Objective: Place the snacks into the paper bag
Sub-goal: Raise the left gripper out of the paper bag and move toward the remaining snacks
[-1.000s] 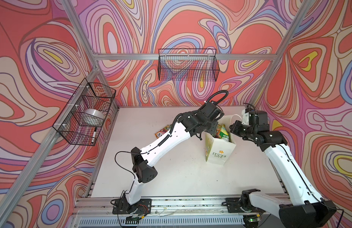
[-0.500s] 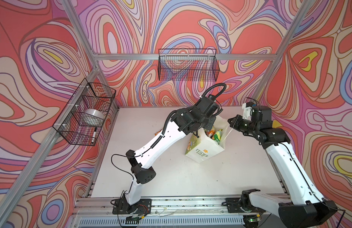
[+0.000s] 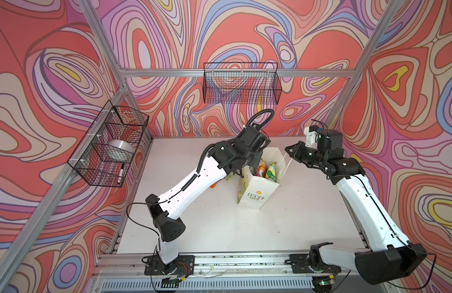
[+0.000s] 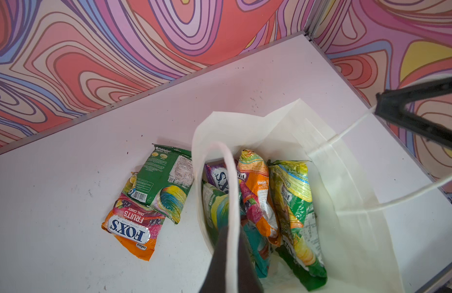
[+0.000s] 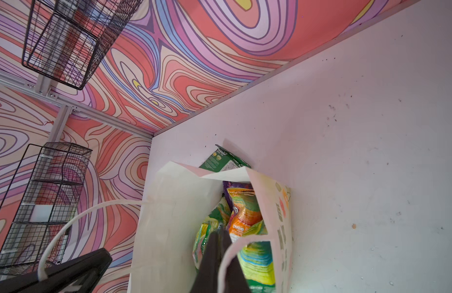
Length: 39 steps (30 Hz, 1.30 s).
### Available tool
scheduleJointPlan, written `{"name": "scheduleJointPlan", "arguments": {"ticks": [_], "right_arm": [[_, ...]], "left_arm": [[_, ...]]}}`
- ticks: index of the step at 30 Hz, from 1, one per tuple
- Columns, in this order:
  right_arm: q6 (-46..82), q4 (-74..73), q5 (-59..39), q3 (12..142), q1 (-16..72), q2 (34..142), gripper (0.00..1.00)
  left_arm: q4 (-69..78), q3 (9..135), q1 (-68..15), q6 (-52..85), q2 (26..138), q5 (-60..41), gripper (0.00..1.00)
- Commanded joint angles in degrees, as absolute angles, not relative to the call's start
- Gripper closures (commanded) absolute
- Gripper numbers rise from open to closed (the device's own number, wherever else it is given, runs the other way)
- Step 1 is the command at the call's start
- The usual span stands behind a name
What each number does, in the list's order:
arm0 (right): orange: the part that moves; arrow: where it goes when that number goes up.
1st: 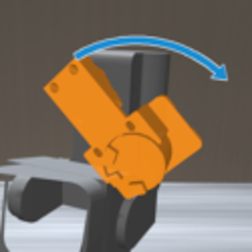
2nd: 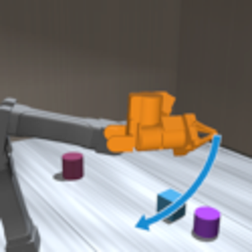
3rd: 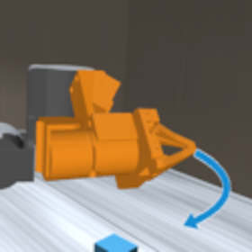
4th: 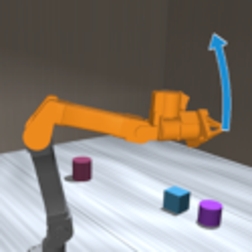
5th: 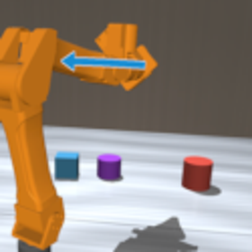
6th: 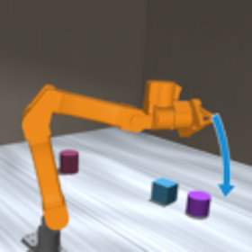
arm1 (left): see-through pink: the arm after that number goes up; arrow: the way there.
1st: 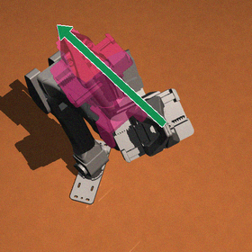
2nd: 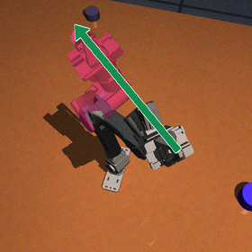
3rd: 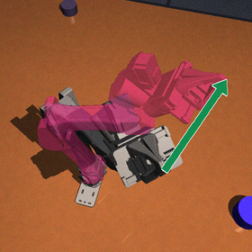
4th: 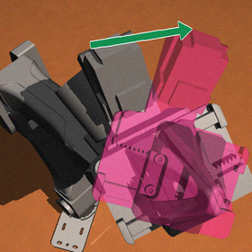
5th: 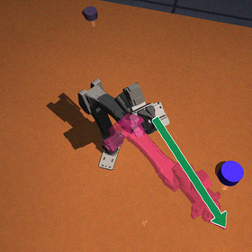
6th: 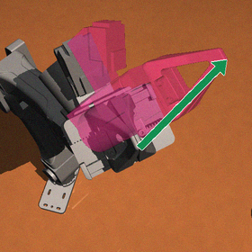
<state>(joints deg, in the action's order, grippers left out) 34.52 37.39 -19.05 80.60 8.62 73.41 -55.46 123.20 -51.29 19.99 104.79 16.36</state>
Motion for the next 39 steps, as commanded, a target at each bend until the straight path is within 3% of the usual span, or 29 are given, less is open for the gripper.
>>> {"name": "scheduleJointPlan", "arguments": {"ticks": [1,6,7,8,11,13,15,18,20,24,25,26,34,39], "right_arm": [[34.1,35.42,-18.96,84.9,8.76,74.22,1.0],[34.43,37.05,-15.56,84.59,8.79,74.87,1.0],[34.38,37.26,-14.58,83.94,8.79,74.63,0.94],[34.38,37.47,-13.52,83.35,8.79,74.28,0.78],[33.71,39.13,-10.28,83.17,8.9,72.92,0.46],[32.95,41.23,-7.69,83.8,8.98,71.69,0.31],[32.26,43.67,-4.84,84.2,9.01,70.1,0.22],[31.2,48.5,2.17,85.36,10.24,67.83,0.2],[29.97,51.72,12.47,86.18,15.49,66.81,0.2],[30.18,55.79,14.07,85.91,18.81,67.19,0.19],[30.66,55.98,14.13,85.05,19.58,67.07,0.19],[31.05,55.75,14.62,84.06,20.55,66.85,0.19],[31.28,51.59,9.45,79.42,22.23,70.61,0.33],[32.79,49.9,12.46,76.65,22.24,71.99,0.49]], "left_arm": [[-51.38,122.92,-50.98,21.4,102.26,14.72,1.0],[-51.04,120.12,-50.89,22.34,102.02,13.93,1.0],[-50.42,118.92,-50.94,22.66,101.75,13.5,1.0],[-49.61,117.62,-50.96,22.98,101.26,12.64,1.0],[-47.74,114.52,-50.97,23.86,100.12,10.57,1.0],[-47.55,113.62,-50.89,24.32,99.78,9.61,0.99],[-46.96,112.89,-50.89,24.3,99.2,8.92,0.93],[-46.11,111.92,-50.94,24.09,98.12,9.03,0.76],[-45.42,111.25,-50.83,23.92,97.27,9.06,0.61],[-44.58,110.05,-50.76,23.09,95.25,7.5,0.21],[-44.22,109.41,-50.77,22.71,94.29,7.41,0.05],[-43.72,108.36,-50.63,22.06,93.02,7.21,0.0],[-34.55,96.17,-49.44,20.47,79.01,1.92,0.0],[-35.58,91.37,-48.87,20.83,71.65,5.46,0.0]]}}
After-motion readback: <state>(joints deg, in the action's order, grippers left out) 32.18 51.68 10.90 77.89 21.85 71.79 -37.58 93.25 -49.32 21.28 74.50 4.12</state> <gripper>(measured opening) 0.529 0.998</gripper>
